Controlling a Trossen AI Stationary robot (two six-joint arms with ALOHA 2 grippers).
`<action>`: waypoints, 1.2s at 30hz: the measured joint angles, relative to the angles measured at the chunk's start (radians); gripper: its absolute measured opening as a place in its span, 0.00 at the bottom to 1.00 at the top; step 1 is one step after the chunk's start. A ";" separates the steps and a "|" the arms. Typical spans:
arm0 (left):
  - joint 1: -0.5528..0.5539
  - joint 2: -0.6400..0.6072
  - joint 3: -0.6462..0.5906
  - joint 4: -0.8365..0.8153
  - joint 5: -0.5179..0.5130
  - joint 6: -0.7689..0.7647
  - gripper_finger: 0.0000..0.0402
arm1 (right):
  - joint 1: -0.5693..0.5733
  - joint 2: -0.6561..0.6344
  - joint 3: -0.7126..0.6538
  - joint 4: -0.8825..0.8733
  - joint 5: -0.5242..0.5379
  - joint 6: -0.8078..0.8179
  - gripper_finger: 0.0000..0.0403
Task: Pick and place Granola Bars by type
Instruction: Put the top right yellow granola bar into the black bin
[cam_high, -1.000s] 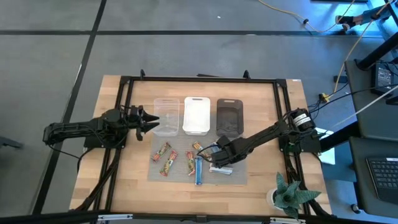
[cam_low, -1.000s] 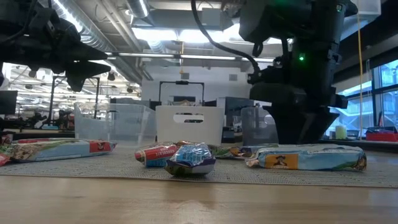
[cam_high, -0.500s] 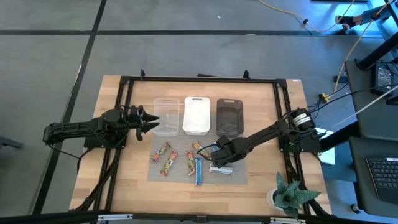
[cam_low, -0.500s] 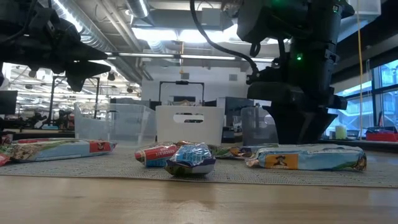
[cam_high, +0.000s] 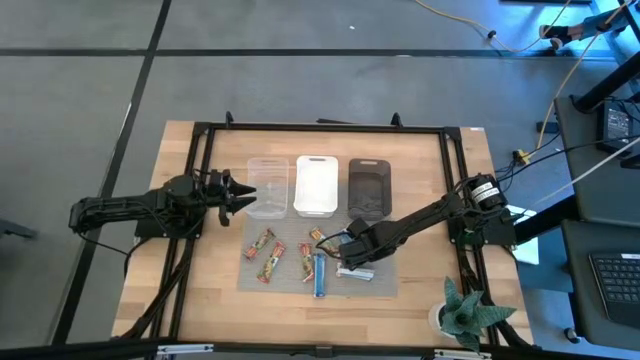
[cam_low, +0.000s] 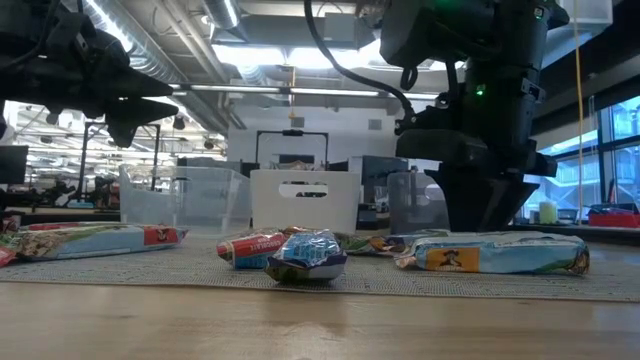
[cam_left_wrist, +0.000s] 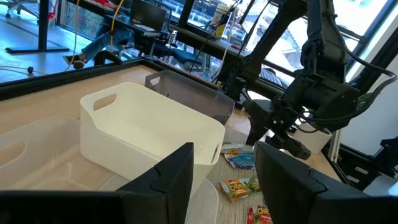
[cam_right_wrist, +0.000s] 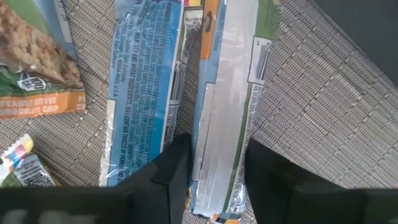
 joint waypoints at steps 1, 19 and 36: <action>0.000 0.000 0.000 0.000 0.000 0.000 0.40 | 0.000 0.000 0.000 0.000 0.000 0.000 0.34; 0.000 0.000 0.000 0.000 0.000 0.000 0.40 | 0.001 0.006 0.164 -0.206 -0.021 -0.053 0.34; 0.000 0.002 0.000 -0.007 0.000 0.000 0.40 | -0.020 -0.089 0.649 -0.517 0.226 -0.260 0.34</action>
